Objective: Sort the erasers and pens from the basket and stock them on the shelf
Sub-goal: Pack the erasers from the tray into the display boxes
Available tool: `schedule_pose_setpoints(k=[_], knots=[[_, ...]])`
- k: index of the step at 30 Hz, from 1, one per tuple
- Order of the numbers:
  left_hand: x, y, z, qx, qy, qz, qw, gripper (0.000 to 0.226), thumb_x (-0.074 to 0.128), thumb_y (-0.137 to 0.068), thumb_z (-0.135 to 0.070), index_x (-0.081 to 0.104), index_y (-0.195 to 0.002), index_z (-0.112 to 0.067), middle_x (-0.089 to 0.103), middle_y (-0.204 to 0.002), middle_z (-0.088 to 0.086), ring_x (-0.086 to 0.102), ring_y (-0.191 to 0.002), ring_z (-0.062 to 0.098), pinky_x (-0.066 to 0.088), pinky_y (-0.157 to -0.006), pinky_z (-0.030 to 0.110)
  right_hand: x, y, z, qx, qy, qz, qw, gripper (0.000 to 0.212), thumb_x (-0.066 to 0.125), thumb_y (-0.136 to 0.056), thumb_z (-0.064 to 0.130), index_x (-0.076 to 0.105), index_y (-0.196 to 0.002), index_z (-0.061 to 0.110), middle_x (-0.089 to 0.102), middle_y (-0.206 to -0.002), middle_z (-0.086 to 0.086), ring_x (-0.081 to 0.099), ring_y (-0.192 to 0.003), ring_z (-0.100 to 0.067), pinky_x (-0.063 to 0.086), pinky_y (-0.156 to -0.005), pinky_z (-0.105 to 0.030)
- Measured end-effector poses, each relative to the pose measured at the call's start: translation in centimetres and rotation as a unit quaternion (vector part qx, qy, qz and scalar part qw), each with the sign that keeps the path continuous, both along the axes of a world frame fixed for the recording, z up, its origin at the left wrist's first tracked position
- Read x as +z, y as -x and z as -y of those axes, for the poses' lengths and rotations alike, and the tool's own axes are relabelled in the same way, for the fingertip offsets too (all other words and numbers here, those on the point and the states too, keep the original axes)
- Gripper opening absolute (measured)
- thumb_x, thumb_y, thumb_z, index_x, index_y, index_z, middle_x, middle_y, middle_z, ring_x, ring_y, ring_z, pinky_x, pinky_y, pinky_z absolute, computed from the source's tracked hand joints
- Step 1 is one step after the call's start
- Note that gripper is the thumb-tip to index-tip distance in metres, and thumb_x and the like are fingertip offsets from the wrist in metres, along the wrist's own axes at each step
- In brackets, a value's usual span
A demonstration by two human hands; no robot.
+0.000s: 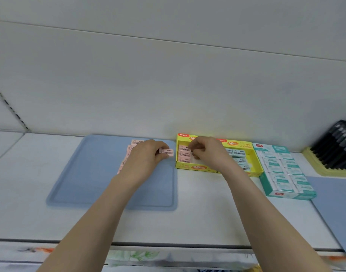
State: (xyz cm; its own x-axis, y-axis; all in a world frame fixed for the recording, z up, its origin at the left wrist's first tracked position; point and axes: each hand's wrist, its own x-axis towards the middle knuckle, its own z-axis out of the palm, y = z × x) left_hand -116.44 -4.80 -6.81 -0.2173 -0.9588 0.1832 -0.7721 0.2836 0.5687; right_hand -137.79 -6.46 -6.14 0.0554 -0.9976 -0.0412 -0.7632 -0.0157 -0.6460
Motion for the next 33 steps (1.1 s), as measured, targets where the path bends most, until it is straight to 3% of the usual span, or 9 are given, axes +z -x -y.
schedule_pose_setpoints(k=[3, 6, 10, 12, 14, 17, 20, 26, 33], knots=[[0.1, 0.1, 0.0, -0.013, -0.003, 0.002, 1.000, 0.018, 0.062, -0.092, -0.028, 0.069, -0.108, -0.024, 0.065, -0.095, -0.002, 0.058, -0.091, 0.015, 0.024, -0.065, 0.021, -0.1, -0.3, -0.4, 0.003, -0.021, 0.067, 0.997, 0.032, 0.050, -0.088, -0.006, 0.069, -0.103, 0.016, 0.072, -0.097, 0.000, 0.071, -0.079, -0.013, 0.059, -0.079, -0.028], [0.1, 0.1, 0.0, -0.004, 0.011, -0.011, 1.000, 0.019, 0.062, -0.092, -0.028, 0.068, -0.109, -0.022, 0.065, -0.097, -0.001, 0.059, -0.090, 0.015, 0.031, -0.069, 0.021, 0.2, 0.1, -1.1, -0.027, 0.027, 0.068, 0.997, 0.025, 0.056, -0.090, 0.001, 0.071, -0.102, 0.018, 0.072, -0.091, 0.001, 0.070, -0.074, -0.011, 0.055, -0.072, -0.022], [0.6, 1.4, 0.2, -0.017, 0.071, -0.076, 0.994, 0.020, 0.066, -0.089, -0.029, 0.069, -0.109, -0.024, 0.059, -0.098, -0.008, 0.056, -0.086, 0.009, 0.040, -0.074, 0.014, 1.9, -0.2, -2.0, -0.013, 0.002, 0.275, 0.961, 0.014, 0.063, -0.091, 0.008, 0.072, -0.100, 0.015, 0.073, -0.085, -0.010, 0.069, -0.075, -0.014, 0.054, -0.068, -0.023], [0.8, 2.8, 0.3, -0.046, 0.085, -0.099, 0.990, 0.025, 0.069, -0.087, -0.027, 0.070, -0.111, -0.022, 0.058, -0.099, -0.006, 0.056, -0.089, 0.010, 0.049, -0.081, 0.029, 2.4, -0.6, -2.2, 0.021, -0.035, 0.345, 0.938, 0.015, 0.068, -0.088, 0.005, 0.070, -0.102, 0.012, 0.070, -0.084, -0.014, 0.068, -0.077, -0.017, 0.053, -0.067, -0.021], [0.7, 3.7, 0.5, -0.051, 0.088, -0.100, 0.990, 0.033, 0.071, -0.085, -0.027, 0.068, -0.117, -0.021, 0.059, -0.102, -0.003, 0.058, -0.093, 0.014, 0.051, -0.082, 0.037, 2.2, -0.3, -2.0, 0.010, -0.032, 0.352, 0.935, 0.018, 0.072, -0.084, 0.002, 0.069, -0.100, 0.010, 0.066, -0.080, -0.011, 0.065, -0.074, -0.016, 0.052, -0.065, -0.023], [-0.1, 3.5, 0.9, -0.008, 0.037, -0.082, 0.996, 0.050, 0.071, -0.084, -0.034, 0.057, -0.131, -0.022, 0.055, -0.114, -0.001, 0.058, -0.102, 0.017, 0.049, -0.088, 0.034, 1.3, 1.8, -1.2, -0.092, 0.021, 0.264, 0.960, 0.015, 0.078, -0.079, 0.010, 0.071, -0.090, 0.017, 0.069, -0.077, -0.002, 0.063, -0.071, -0.013, 0.049, -0.066, -0.029], [-0.9, 3.4, 1.0, 0.000, -0.049, -0.050, 0.998, 0.054, 0.068, -0.087, -0.036, 0.053, -0.137, -0.021, 0.054, -0.120, 0.001, 0.062, -0.095, 0.015, 0.046, -0.089, 0.031, 1.0, 4.1, -0.9, -0.154, 0.049, 0.127, 0.979, 0.008, 0.077, -0.079, 0.022, 0.071, -0.084, 0.026, 0.072, -0.077, 0.005, 0.067, -0.079, -0.014, 0.050, -0.073, -0.031], [-1.3, 4.2, 1.0, -0.010, -0.058, -0.033, 0.998, 0.052, 0.065, -0.090, -0.035, 0.052, -0.137, -0.019, 0.054, -0.121, 0.004, 0.063, -0.096, 0.018, 0.045, -0.091, 0.034, 0.3, 2.8, -0.7, -0.099, 0.059, 0.003, 0.993, 0.009, 0.074, -0.079, 0.018, 0.074, -0.082, 0.026, 0.071, -0.077, 0.005, 0.065, -0.080, -0.015, 0.049, -0.072, -0.030], [-1.5, 4.0, 1.2, -0.011, -0.056, -0.026, 0.998, 0.046, 0.056, -0.095, -0.032, 0.050, -0.140, -0.021, 0.056, -0.121, 0.004, 0.059, -0.103, 0.020, 0.044, -0.094, 0.035, -0.3, 1.6, 0.3, -0.052, 0.094, -0.146, 0.983, 0.017, 0.066, -0.088, 0.021, 0.077, -0.100, 0.022, 0.072, -0.098, -0.002, 0.063, -0.094, -0.023, 0.037, -0.073, -0.027]])
